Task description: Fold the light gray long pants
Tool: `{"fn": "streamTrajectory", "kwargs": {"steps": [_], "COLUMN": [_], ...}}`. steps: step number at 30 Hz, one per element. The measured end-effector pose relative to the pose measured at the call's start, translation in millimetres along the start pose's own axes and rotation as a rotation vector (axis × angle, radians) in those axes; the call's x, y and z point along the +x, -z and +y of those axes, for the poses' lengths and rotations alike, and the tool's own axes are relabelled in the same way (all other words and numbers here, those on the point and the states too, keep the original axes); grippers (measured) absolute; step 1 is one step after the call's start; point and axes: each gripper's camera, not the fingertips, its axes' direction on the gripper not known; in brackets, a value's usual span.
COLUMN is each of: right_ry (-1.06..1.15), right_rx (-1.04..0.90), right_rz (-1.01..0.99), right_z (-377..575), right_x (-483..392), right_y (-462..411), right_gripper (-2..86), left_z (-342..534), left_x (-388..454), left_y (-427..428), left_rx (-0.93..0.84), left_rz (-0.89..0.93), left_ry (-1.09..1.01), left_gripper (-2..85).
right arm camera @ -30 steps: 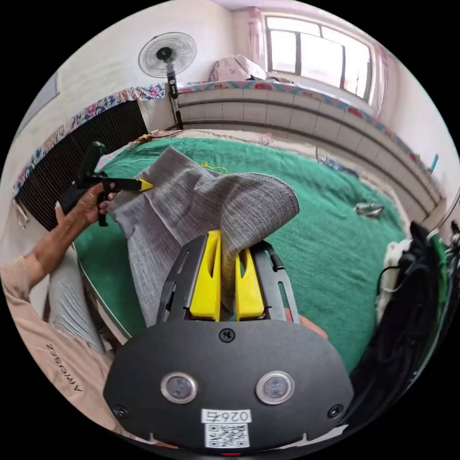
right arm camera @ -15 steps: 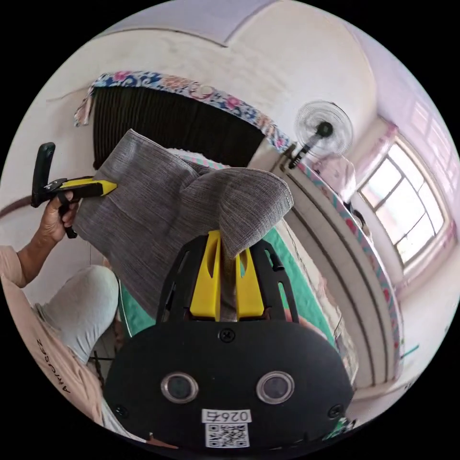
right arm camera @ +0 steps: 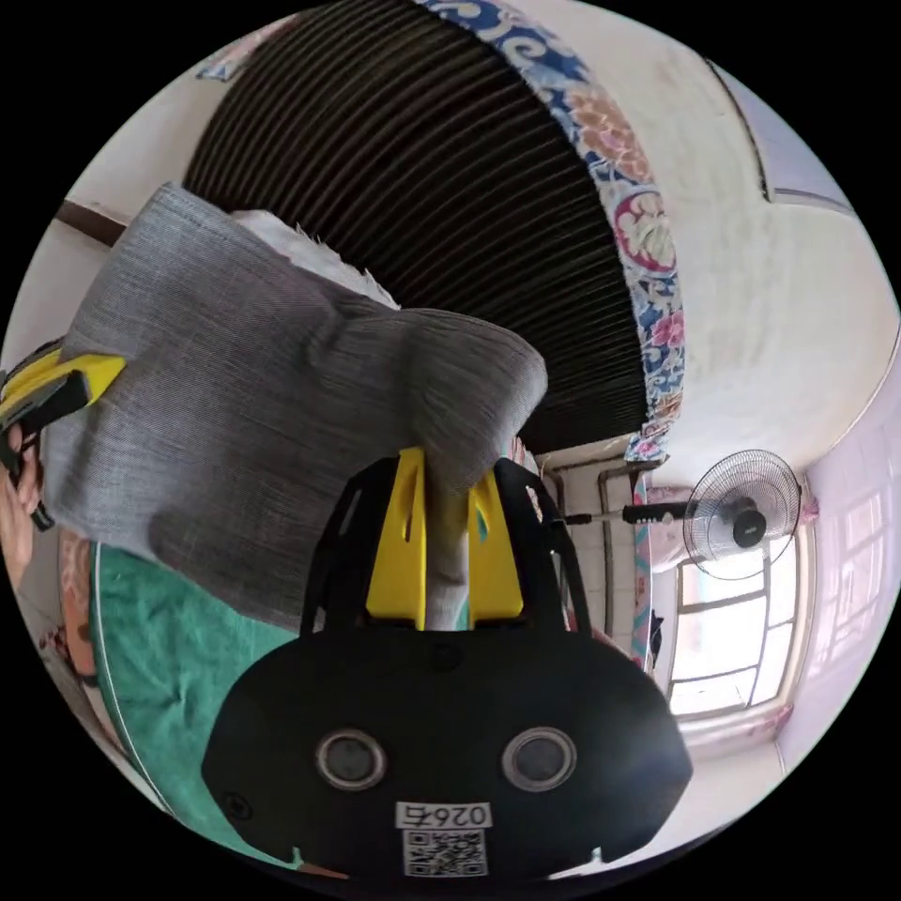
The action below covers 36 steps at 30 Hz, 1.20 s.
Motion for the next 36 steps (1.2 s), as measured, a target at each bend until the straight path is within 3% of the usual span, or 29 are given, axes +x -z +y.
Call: {"fn": "streamTrajectory", "kwargs": {"steps": [3, 6, 8, 10, 12, 13, 16, 19, 21, 27, 30, 32, 34, 36], "right_ry": [-0.154, -0.385, -0.525, -0.606, -0.641, -0.642, -0.566, -0.679, -0.737, -0.745, -0.792, -0.834, -0.965, -1.094], "right_rx": [-0.192, -0.12, -0.014, 0.064, 0.103, 0.076, -0.098, -0.007, -0.064, 0.267, 0.186, 0.064, 0.056, 0.085], "right_rz": [-0.037, -0.235, -0.373, -0.435, -0.511, -0.557, -0.657, -0.72, -0.741, -0.453, -0.116, 0.187, 0.357, 0.385], "right_z": [-5, 47, 95, 122, 139, 145, 159, 199, 226, 386, 479, 554, 617, 680], "right_x": [0, 28, 43, 43, 35, 27, -1, 5, 15, 15, 0, -19, -34, -50], "right_y": [-47, -43, -27, -18, -17, -23, -54, -42, -27, 152, 245, 312, 369, 422], "right_gripper": [0.2, -1.0, -1.2, -1.0, -1.0, -1.0, -0.9, -0.9, -0.9, -0.9, -1.0, -1.1, -1.1, -1.0], "left_z": [15, 21, 25, 23, 19, 14, 7, 29, 48, 132, 168, 196, 221, 250], "left_x": [-8, 5, 33, 64, 94, 108, 111, 93, 91, 163, 226, 286, 337, 395], "left_y": [32, 86, 123, 130, 112, 85, -14, 9, 35, 144, 179, 194, 200, 205], "left_rx": [0.066, 0.188, 0.344, 0.386, 0.358, 0.255, -0.27, -0.141, -0.101, 0.127, 0.159, 0.139, 0.116, 0.088], "left_rz": [0.111, 0.147, 0.14, 0.12, 0.052, -0.02, -0.268, -0.069, -0.071, 0.007, 0.096, 0.247, 0.388, 0.53], "left_ry": [-0.016, -0.106, -0.238, -0.383, -0.542, -0.634, -0.685, -0.521, -0.419, -0.508, -0.606, -0.689, -0.758, -0.857], "left_gripper": [5.0, 0.4, -0.6, -0.8, -0.9, -0.9, -0.8, -0.9, -0.9, -1.0, -1.0, -1.0, -1.0, -1.0]}}
